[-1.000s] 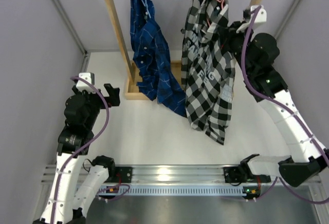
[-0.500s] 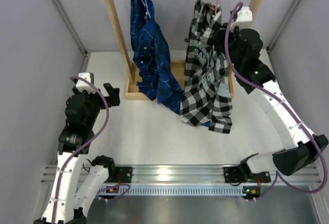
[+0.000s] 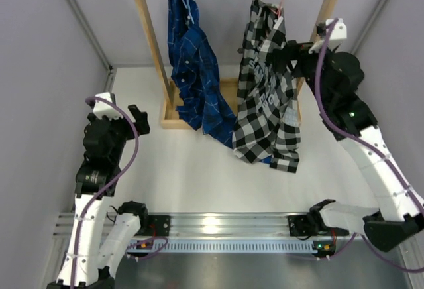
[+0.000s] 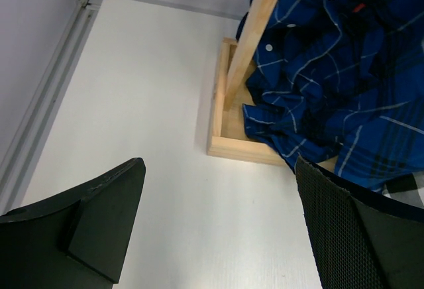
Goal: Place the shirt on the hanger
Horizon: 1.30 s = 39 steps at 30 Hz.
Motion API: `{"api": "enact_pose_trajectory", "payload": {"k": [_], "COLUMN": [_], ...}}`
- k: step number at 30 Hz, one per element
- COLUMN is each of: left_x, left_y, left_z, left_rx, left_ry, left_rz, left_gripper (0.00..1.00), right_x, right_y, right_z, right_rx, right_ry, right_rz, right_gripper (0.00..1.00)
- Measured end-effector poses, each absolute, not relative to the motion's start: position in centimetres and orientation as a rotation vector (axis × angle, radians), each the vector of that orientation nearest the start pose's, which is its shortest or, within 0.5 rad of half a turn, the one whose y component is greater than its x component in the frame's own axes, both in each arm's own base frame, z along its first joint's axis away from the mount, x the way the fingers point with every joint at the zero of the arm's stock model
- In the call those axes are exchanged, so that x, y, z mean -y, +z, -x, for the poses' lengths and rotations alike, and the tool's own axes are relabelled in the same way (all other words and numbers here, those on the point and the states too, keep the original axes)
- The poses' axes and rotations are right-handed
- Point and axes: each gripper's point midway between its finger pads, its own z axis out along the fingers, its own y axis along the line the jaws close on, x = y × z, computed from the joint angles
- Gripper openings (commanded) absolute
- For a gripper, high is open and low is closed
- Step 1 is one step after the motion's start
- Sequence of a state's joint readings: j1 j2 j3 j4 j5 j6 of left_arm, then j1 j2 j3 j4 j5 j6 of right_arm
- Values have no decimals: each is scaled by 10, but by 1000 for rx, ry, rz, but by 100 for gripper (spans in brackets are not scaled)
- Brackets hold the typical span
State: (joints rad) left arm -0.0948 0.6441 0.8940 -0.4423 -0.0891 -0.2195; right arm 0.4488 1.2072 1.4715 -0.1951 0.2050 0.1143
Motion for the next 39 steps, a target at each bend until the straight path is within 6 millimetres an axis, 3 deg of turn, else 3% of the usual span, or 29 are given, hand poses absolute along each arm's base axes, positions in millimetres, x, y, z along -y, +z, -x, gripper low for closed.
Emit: {"api": "enact_pose_trajectory", "payload": {"k": [6,11,14,19,25,31,39], "left_x": [2,-3,-3,4,3,4,4], "left_y": [299,293,291,281,270,270,271], "left_z": [-265,-248,-235,-227,-220,-220,-219], "left_rx": [-1762,-1742,-1711,-1715,-1731,-1730,-1726], "left_ry": [-81,-74,-86,-109,-100,-102,-102], "left_rz": [257,279,283,263,265,262,261], "left_gripper": [98,98,98,98,98,98,98], "right_x": [-100,-55,-36,-21,-13,-9,-8], "right_y": [467,423,390,354,330,317,316], "right_z": [-295,-235,-213,-195,-189,-188,-188], "right_rx": [-1482,-1536,-1585,-1645,-1694,-1717,-1722], "right_ry": [263,179,129,75,25,-7,-14], "right_rz": [72,15,-5,-11,-5,0,2], "right_gripper": [100,99,99,99,99,99,99]}}
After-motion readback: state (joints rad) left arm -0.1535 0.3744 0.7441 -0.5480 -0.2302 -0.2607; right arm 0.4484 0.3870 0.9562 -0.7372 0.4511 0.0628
